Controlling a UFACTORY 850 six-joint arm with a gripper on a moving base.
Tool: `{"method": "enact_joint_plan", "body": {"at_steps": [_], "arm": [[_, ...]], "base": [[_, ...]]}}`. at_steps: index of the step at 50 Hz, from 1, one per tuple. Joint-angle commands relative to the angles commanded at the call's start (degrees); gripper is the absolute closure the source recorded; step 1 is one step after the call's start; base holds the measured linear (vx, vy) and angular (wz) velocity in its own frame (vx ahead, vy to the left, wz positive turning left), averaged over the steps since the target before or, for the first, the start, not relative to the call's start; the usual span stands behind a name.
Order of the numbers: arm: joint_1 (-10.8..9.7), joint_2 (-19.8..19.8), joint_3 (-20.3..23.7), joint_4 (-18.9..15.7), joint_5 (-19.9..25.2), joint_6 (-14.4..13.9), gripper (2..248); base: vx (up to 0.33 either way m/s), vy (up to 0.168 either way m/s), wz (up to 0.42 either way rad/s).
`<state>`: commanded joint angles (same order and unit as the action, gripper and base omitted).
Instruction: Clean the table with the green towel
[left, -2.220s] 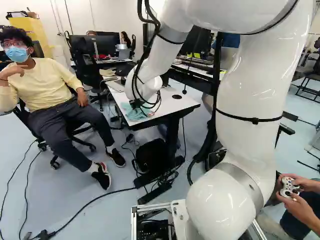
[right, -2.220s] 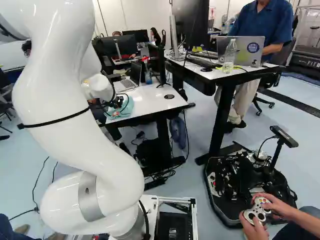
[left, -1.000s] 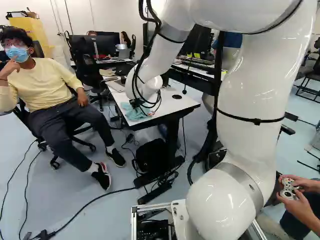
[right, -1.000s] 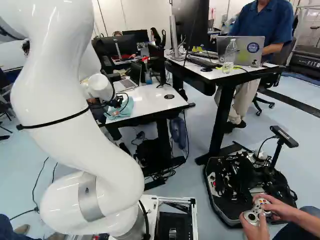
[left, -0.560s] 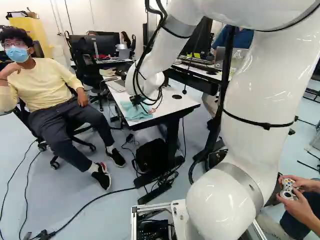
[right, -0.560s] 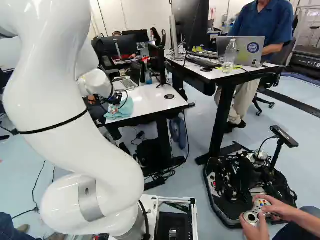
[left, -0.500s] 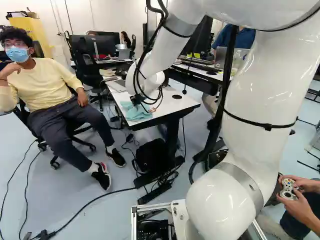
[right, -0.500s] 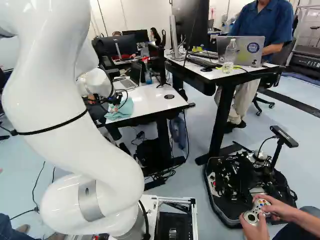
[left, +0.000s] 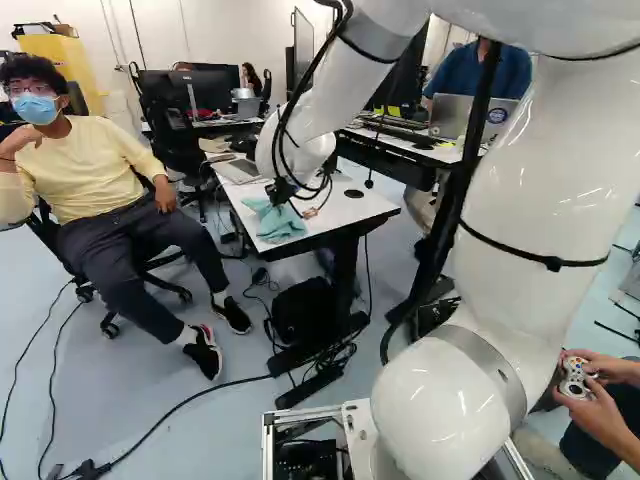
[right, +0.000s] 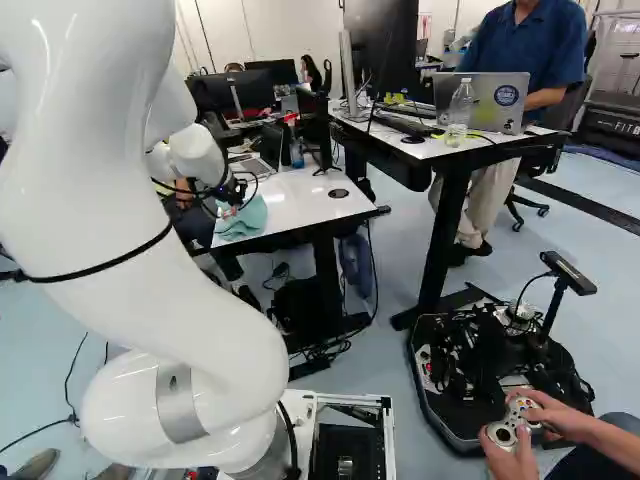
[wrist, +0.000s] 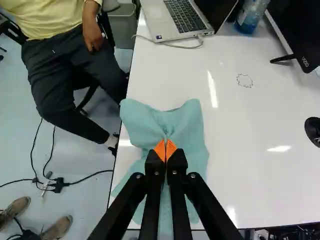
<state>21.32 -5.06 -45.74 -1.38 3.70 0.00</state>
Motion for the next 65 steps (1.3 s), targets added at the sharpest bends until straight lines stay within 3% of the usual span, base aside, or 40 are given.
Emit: {"method": "enact_joint_plan", "body": {"at_steps": [65], "arm": [[-0.84,6.48,-2.44,0.0,0.0,0.0,225]], "base": [[0.0,0.0,0.0]]}}
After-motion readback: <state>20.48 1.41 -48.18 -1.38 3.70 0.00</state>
